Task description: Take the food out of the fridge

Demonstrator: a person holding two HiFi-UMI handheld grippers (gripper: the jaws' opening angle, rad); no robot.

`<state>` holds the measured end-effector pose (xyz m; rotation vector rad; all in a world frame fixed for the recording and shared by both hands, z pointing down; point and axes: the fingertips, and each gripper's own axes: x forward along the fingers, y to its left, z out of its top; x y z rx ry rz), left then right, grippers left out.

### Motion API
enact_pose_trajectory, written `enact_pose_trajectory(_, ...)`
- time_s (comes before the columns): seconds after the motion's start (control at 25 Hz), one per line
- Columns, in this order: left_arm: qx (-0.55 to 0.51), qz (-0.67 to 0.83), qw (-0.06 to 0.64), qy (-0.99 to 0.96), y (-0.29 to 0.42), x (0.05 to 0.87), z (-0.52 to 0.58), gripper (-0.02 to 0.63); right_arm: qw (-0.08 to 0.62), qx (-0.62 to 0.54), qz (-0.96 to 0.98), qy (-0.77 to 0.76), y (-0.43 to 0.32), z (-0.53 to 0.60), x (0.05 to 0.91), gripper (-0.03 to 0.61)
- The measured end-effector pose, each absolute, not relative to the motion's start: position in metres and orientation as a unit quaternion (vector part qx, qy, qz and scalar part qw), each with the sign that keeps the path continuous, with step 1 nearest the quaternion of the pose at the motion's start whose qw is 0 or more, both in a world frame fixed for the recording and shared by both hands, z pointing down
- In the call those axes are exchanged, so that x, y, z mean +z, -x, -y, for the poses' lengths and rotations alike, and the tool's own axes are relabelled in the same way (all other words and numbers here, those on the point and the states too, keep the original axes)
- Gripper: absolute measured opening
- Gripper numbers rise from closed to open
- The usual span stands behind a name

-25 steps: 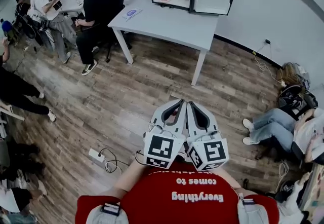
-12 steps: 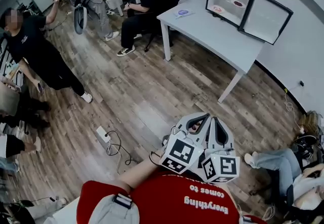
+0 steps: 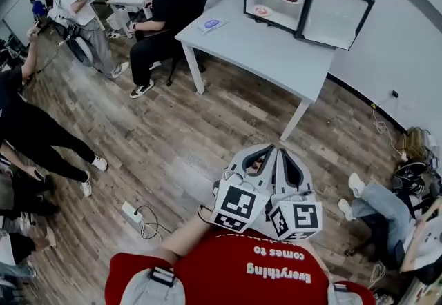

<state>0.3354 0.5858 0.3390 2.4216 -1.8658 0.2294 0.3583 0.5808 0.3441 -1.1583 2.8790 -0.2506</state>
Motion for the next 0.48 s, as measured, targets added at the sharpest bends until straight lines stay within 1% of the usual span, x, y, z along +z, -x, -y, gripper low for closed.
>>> enact_pose_trajectory(0.48,0.060,0.581,0.020,-0.812,-0.224,0.311,-0.443,0.005,0.022,-0.061,-0.911,0.406,-0.247,-0.441,0.318,0.011)
